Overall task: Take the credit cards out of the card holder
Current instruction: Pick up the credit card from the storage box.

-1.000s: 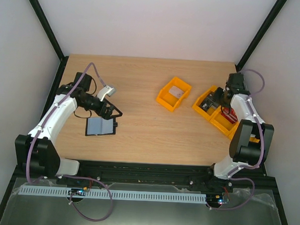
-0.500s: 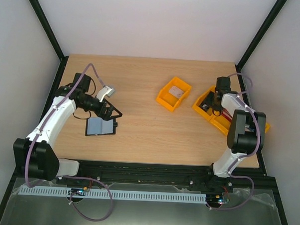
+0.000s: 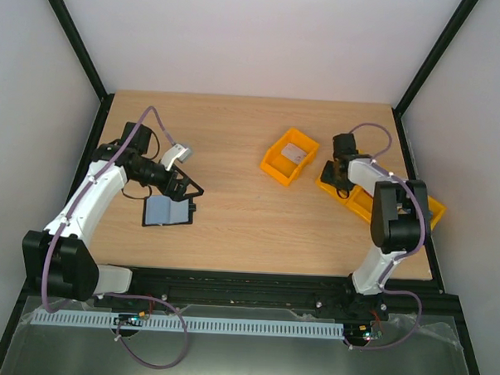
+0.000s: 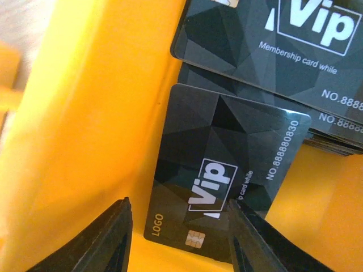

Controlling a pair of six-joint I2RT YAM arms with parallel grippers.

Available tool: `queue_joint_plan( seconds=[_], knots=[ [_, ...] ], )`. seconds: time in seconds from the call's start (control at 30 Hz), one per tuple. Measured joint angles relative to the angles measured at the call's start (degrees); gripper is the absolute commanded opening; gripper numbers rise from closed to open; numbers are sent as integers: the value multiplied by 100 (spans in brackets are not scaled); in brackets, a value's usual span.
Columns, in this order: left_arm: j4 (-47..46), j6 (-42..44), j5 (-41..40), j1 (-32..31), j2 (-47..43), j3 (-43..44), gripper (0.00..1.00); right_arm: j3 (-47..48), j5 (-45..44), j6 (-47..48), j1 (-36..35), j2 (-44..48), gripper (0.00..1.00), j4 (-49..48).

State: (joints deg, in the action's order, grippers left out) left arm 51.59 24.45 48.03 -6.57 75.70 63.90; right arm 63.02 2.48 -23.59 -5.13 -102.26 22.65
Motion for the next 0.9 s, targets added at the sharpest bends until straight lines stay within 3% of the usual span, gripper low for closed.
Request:
queue_joint_plan(
  seconds=[0.27,0.5,0.63,0.73,0.9],
  knots=[
    [0,2,4,0,4,-2,99,-654,243,199,-1043,710,46,219],
    [-4,4,48,0,17,-9,99,-1062,424,236,-1182,1467,46,809],
    [-2,4,50,0,17,-33,99,-695,-7,129,-1180,1239,46,986],
    [-2,4,46,0,17,-35,99,-426,-271,-35,-1178,909,56,962],
    [-2,4,46,0,17,-39,99,-363,-457,-345,-1189,614,58,870]
  ],
)
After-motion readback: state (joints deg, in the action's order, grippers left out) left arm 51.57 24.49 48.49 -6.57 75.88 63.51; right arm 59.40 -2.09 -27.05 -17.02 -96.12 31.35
